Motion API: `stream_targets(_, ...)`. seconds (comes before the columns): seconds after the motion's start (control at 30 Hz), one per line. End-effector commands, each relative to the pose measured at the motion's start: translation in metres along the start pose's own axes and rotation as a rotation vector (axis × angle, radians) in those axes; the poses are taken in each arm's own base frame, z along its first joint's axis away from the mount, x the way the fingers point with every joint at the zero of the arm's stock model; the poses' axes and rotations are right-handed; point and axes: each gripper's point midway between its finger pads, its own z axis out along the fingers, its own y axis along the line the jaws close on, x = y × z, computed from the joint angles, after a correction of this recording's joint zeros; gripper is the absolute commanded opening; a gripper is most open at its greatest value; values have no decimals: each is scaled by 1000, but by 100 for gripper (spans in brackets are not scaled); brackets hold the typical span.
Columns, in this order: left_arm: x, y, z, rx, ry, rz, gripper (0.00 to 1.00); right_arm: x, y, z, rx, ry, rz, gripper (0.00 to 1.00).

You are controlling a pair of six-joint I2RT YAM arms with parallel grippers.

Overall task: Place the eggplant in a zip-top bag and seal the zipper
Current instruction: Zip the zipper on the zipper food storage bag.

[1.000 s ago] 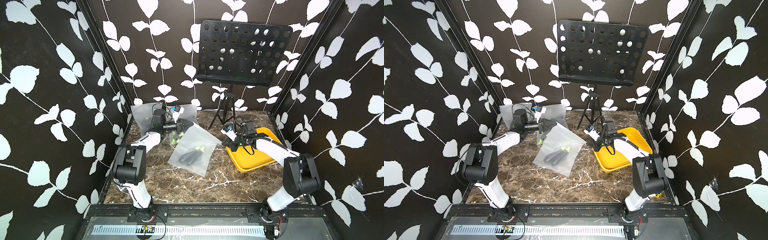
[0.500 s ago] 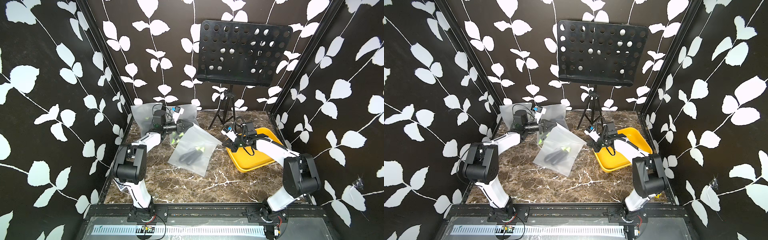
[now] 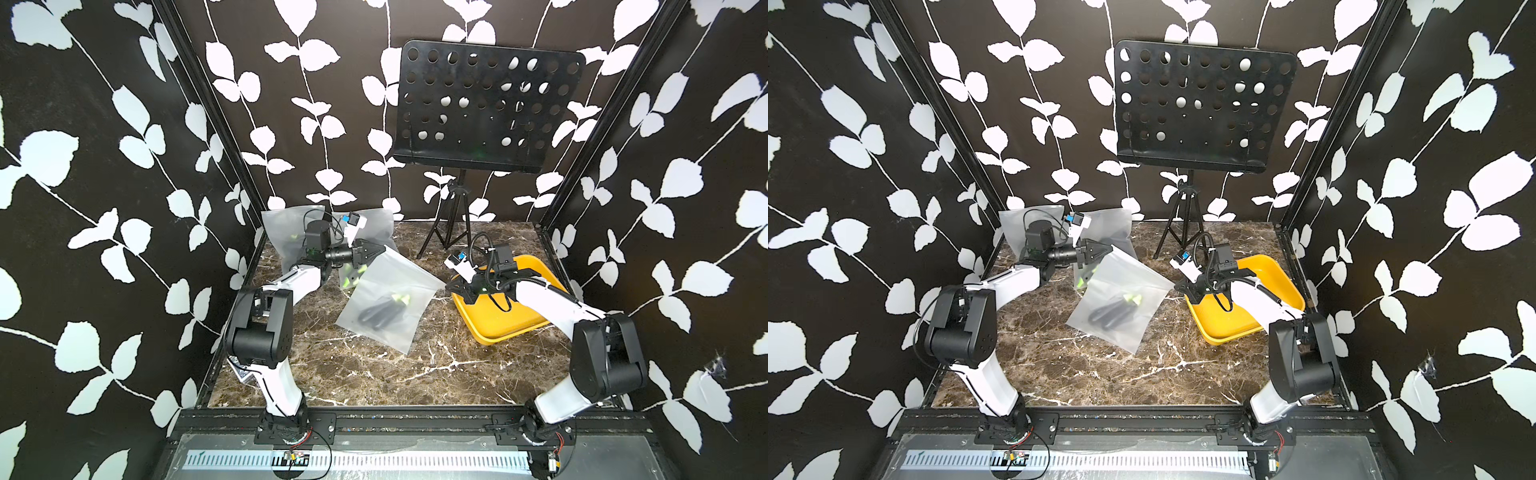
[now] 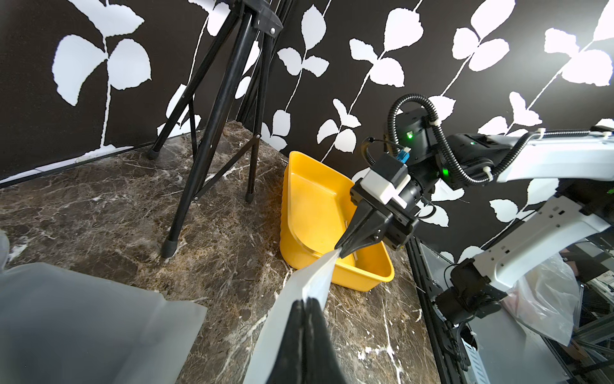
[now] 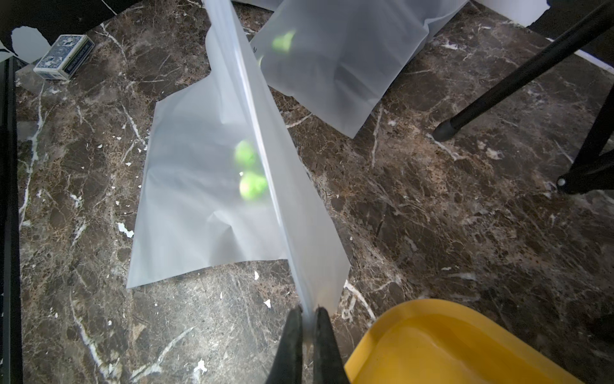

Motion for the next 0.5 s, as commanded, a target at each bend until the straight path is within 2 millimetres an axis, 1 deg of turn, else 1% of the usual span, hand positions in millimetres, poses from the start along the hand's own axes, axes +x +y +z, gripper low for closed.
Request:
stream_targets(0.0,-30,9,-22,-76,-79,93,0,39,-4,-5,26,123,83,3)
stream_targets(0.47,-33,12,-28,-91,-93,89,0,40,-2,-8,20,133,80,4)
